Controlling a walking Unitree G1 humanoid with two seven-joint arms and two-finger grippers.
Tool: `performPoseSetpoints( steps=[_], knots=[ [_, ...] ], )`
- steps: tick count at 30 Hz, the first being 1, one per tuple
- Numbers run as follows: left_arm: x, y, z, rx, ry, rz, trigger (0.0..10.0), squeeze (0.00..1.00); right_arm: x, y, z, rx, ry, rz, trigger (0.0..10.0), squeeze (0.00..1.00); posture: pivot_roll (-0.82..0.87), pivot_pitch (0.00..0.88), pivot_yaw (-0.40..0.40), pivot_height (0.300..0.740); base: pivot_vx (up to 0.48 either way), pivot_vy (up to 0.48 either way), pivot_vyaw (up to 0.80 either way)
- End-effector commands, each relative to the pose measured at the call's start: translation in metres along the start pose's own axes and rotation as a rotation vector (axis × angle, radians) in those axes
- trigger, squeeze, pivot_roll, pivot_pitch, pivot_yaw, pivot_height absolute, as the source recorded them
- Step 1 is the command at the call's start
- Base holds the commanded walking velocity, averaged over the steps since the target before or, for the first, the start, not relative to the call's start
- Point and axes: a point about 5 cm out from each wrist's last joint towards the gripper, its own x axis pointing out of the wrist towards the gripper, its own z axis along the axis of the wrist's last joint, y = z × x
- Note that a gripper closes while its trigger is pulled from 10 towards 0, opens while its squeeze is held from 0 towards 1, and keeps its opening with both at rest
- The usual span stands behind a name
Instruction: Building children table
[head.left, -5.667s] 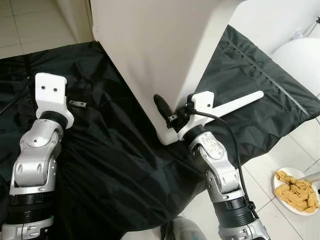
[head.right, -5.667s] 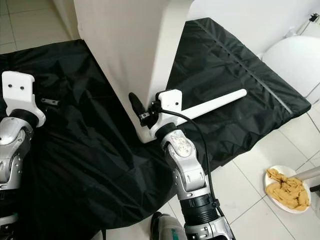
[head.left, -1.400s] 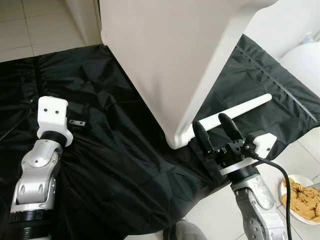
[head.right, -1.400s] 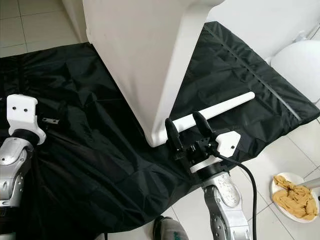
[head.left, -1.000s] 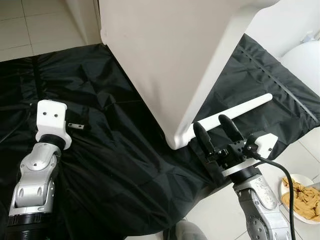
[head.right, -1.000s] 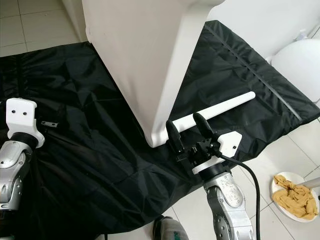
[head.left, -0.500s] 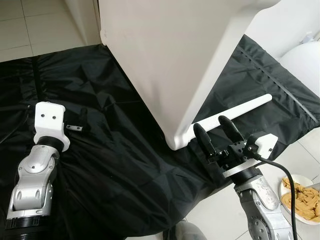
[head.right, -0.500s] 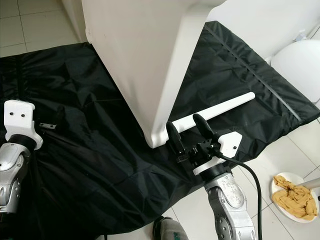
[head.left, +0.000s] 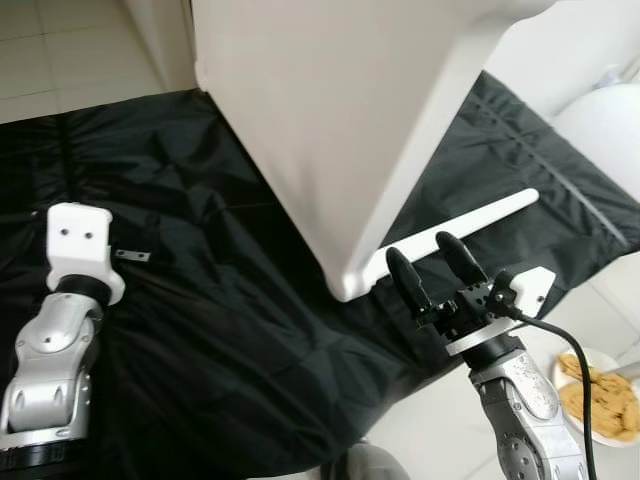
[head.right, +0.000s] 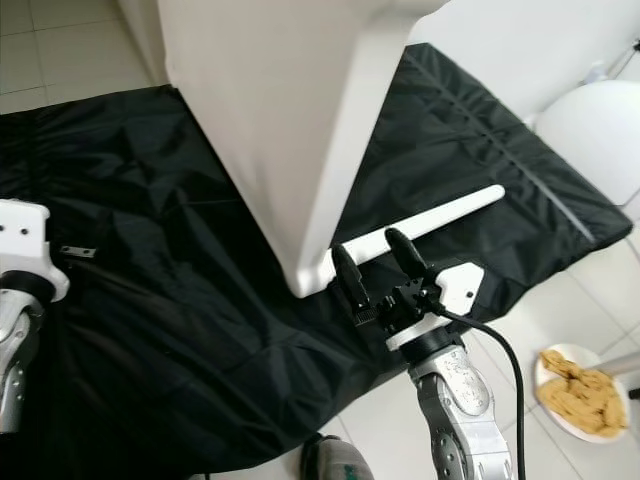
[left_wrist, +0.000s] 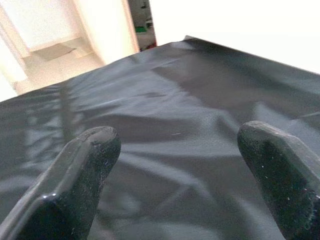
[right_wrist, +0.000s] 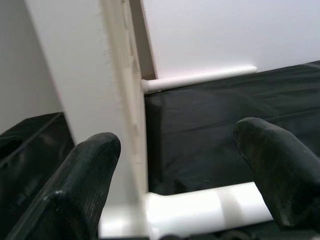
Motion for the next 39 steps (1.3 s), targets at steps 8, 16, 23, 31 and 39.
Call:
performPoseSetpoints(
  steps=[8, 16, 23, 31, 39],
  knots=[
    [-0.005, 0.001, -0.001, 0.001, 0.015, 0.026, 10.0, 0.00, 0.000, -0.005, 0.002, -0.014, 0.005, 0.001, 10.0, 0.00, 0.11, 0.127, -0.084, 0.740, 0.000, -0.313, 0.00],
    [-0.006, 0.002, -0.001, 0.000, 0.018, 0.028, 10.0, 0.00, 0.000, -0.006, 0.001, -0.016, 0.007, 0.007, 10.0, 0.00, 0.11, 0.124, -0.085, 0.740, 0.000, -0.302, 0.00],
    [-0.005, 0.003, -0.001, 0.026, 0.028, 0.060, 10.0, 0.00, 0.000, -0.007, 0.001, -0.017, 0.010, 0.009, 10.0, 0.00, 0.11, 0.115, -0.077, 0.740, 0.000, -0.041, 0.00],
    [0.002, -0.001, -0.002, -0.014, 0.063, 0.089, 10.0, 0.00, 0.002, -0.013, -0.001, -0.023, 0.006, -0.004, 10.0, 0.00, 0.11, 0.094, -0.062, 0.740, 0.000, 0.000, 0.00],
    [0.004, -0.003, -0.006, -0.003, 0.066, 0.109, 10.0, 0.00, 0.004, -0.023, -0.001, -0.050, 0.005, -0.032, 10.0, 0.00, 0.10, 0.083, -0.054, 0.740, 0.000, 0.000, 0.00]
  ],
)
